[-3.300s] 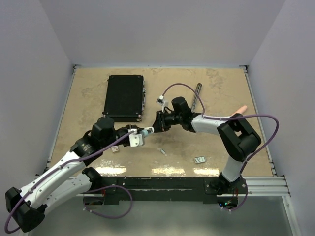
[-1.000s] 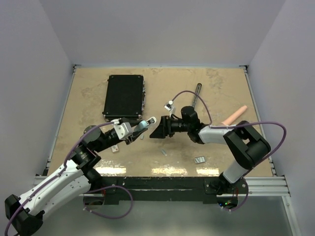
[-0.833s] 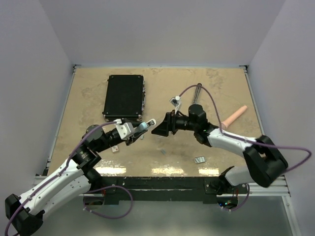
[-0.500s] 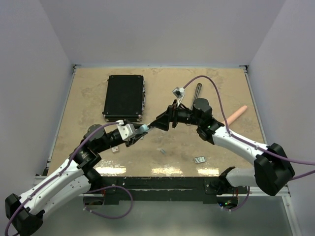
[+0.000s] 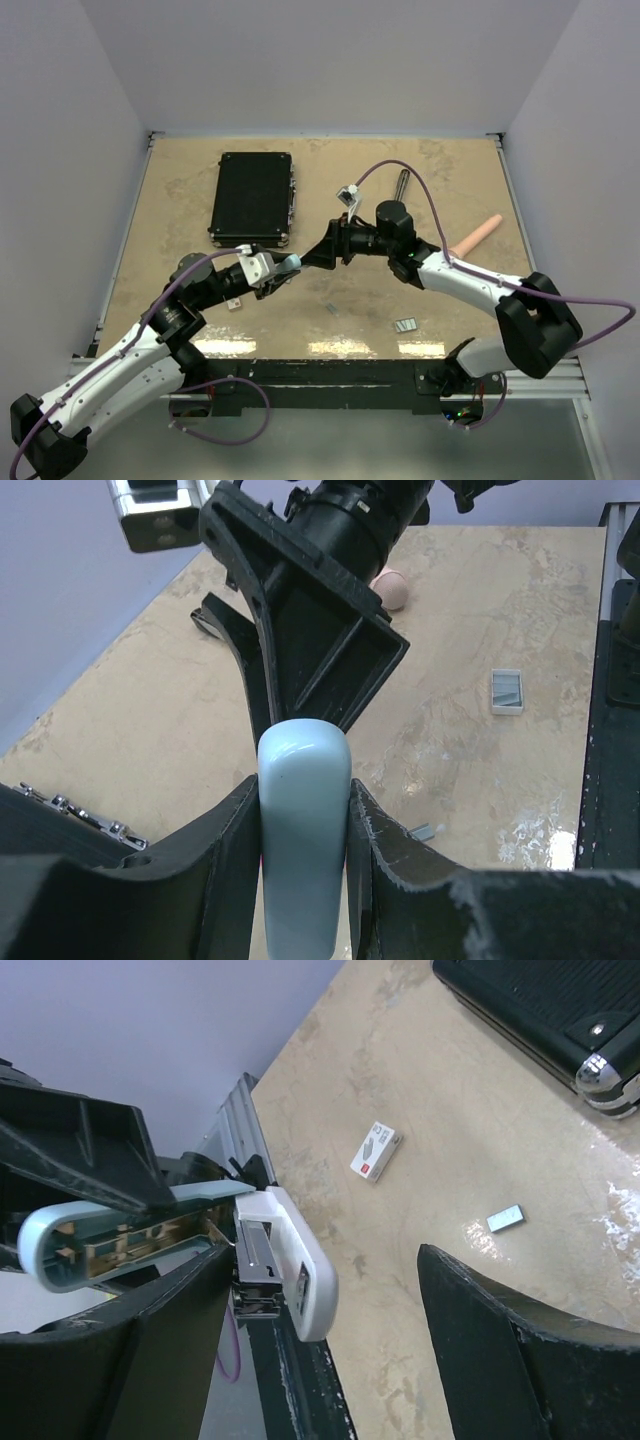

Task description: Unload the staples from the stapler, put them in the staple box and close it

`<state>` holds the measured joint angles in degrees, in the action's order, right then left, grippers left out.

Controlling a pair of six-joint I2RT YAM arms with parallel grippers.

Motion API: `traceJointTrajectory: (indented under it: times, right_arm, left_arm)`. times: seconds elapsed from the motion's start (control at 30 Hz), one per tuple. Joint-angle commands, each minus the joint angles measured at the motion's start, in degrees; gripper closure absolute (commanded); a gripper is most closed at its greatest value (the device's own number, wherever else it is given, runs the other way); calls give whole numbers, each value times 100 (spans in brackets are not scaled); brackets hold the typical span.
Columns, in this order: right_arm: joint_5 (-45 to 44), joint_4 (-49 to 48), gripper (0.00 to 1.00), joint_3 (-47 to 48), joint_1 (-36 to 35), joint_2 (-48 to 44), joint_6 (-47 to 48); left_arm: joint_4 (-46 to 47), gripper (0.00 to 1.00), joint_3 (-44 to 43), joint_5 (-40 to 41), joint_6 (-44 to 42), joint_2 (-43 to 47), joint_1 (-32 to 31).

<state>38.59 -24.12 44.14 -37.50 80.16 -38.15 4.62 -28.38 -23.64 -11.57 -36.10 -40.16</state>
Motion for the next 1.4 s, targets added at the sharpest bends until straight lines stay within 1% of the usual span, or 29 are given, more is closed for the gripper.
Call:
traceJointTrajectory:
  times: [0.0, 0.17, 0.33, 0.63, 0.77, 0.93, 1.1, 1.23, 1.33, 1.37]
  right_arm:
    - [105, -408, 23, 86, -65, 140, -43]
    - [131, -743, 28, -142, -56, 465, -210]
    - [351, -1419, 30, -406, -100, 817, -447]
    - [272, -1789, 30, -520, -328, 1142, -640]
    - [351, -2280, 30, -652, -346, 1283, -930]
    - [298, -2387, 31, -714, -381, 1388, -1019]
    - [272, -2483, 36, -775, -381, 1458, -1107]
    - [395, -2632, 39, -810, -381, 1494, -1229]
    - [421, -2765, 40, -837, -373, 1529, -1274]
    - [421, -2782, 37, -846, -373, 1538, -1274]
  left_arm:
    - [627, 100, -168, -62, 93, 129, -9]
    - [917, 100, -124, -18, 313, 234, -9]
    - [1418, 100, -10, 35, 612, 331, 0]
    - [2165, 100, 70, 307, 806, 279, -9]
    - [2385, 100, 140, 439, 832, 331, -9]
    - [2394, 100, 184, 553, 823, 402, -9]
    - [2298, 100, 219, 720, 824, 542, -9]
    - [2043, 100, 201, 931, 735, 823, -9]
    - [1929, 100, 166, 888, 779, 867, -9]
    - [1902, 100, 149, 887, 779, 867, -9]
